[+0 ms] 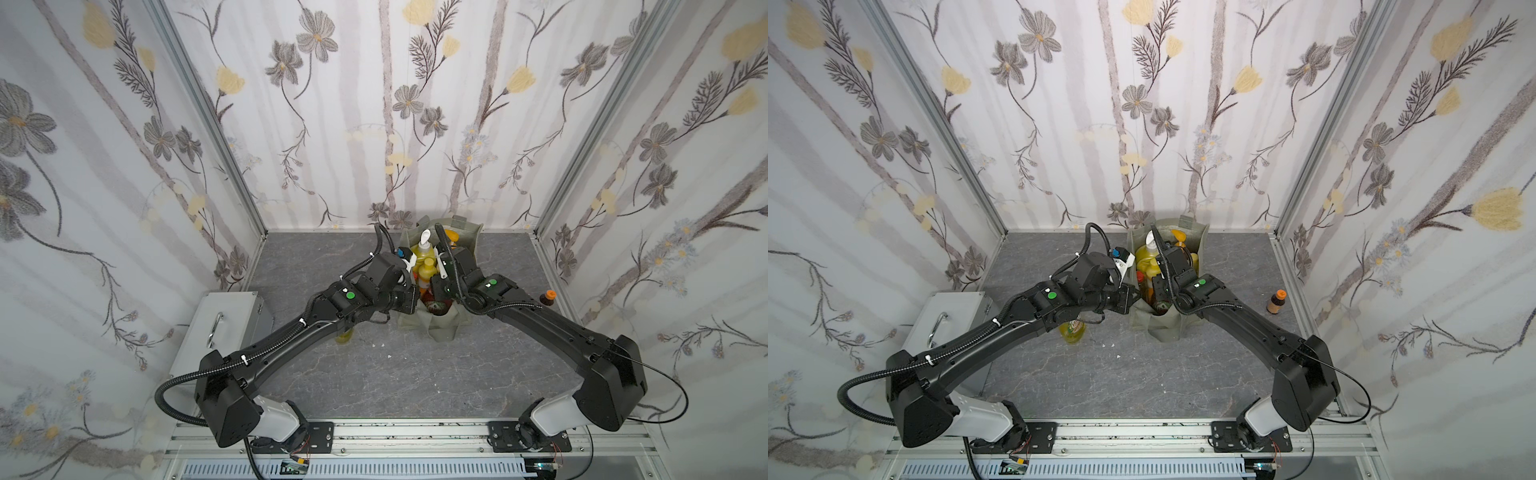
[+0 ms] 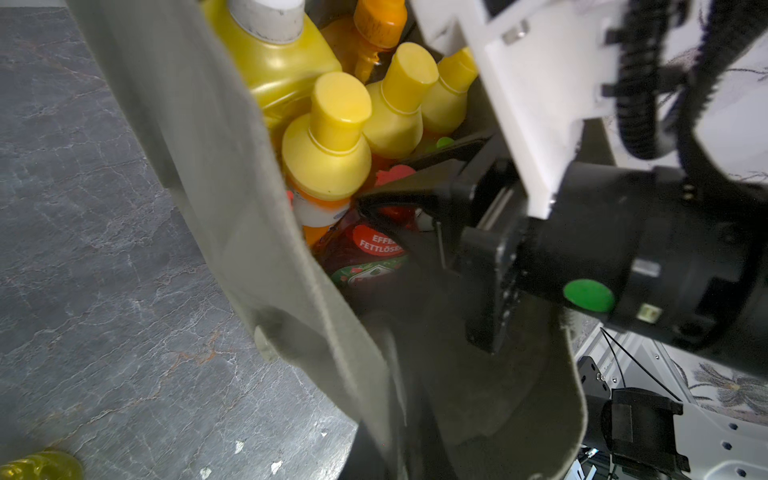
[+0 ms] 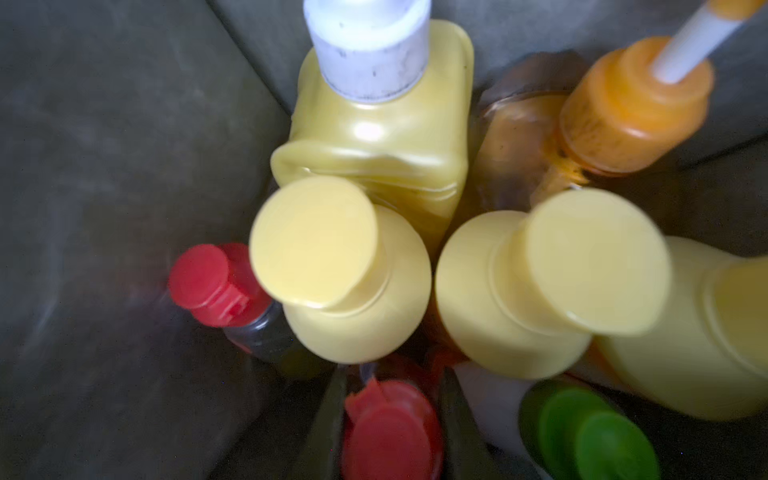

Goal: Pack dish soap into the shopping bag
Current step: Place the bottle of dish soap in the shopping bag.

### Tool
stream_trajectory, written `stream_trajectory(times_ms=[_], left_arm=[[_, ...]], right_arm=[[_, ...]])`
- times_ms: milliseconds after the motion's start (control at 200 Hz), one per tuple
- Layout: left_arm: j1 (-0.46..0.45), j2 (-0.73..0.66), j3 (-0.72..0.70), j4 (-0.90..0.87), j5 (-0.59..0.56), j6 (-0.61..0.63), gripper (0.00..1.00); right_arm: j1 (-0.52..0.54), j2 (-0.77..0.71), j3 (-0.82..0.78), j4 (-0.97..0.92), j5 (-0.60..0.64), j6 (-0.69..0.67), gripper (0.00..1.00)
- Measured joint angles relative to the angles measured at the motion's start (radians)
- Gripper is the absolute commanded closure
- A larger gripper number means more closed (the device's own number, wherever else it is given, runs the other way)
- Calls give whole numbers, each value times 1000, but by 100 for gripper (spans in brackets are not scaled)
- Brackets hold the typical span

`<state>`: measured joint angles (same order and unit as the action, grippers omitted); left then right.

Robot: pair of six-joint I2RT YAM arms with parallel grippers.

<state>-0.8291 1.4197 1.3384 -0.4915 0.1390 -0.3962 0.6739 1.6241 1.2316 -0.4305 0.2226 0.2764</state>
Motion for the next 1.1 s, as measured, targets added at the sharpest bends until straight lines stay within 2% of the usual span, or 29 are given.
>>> stream_trajectory(times_ms=[170, 390, 714, 769, 844, 914, 1004, 1099], left_arm=[[22, 8, 64, -37, 10, 0, 100], [40, 31, 143, -92, 64, 0, 100], [48, 39, 124, -80, 98, 0, 100], [49, 35, 115, -78, 100, 0, 100], [51, 24, 93, -70, 101, 0, 100], [51, 14, 82, -67, 100, -1, 96], [52, 5, 77, -67, 100, 0, 83], [54, -14, 77, -61, 87, 4, 69]], right_arm=[[-1, -92, -13, 3, 18, -1, 89], [0, -124, -23, 7, 19, -11, 90], [0, -111, -77, 29, -3, -28, 89], [1, -105, -84, 30, -11, -32, 85], [4, -97, -87, 29, -19, -35, 73], [5, -95, -87, 28, -23, -38, 64], [5, -108, -82, 14, -22, -38, 56], [2, -148, -47, -34, -15, -45, 52]])
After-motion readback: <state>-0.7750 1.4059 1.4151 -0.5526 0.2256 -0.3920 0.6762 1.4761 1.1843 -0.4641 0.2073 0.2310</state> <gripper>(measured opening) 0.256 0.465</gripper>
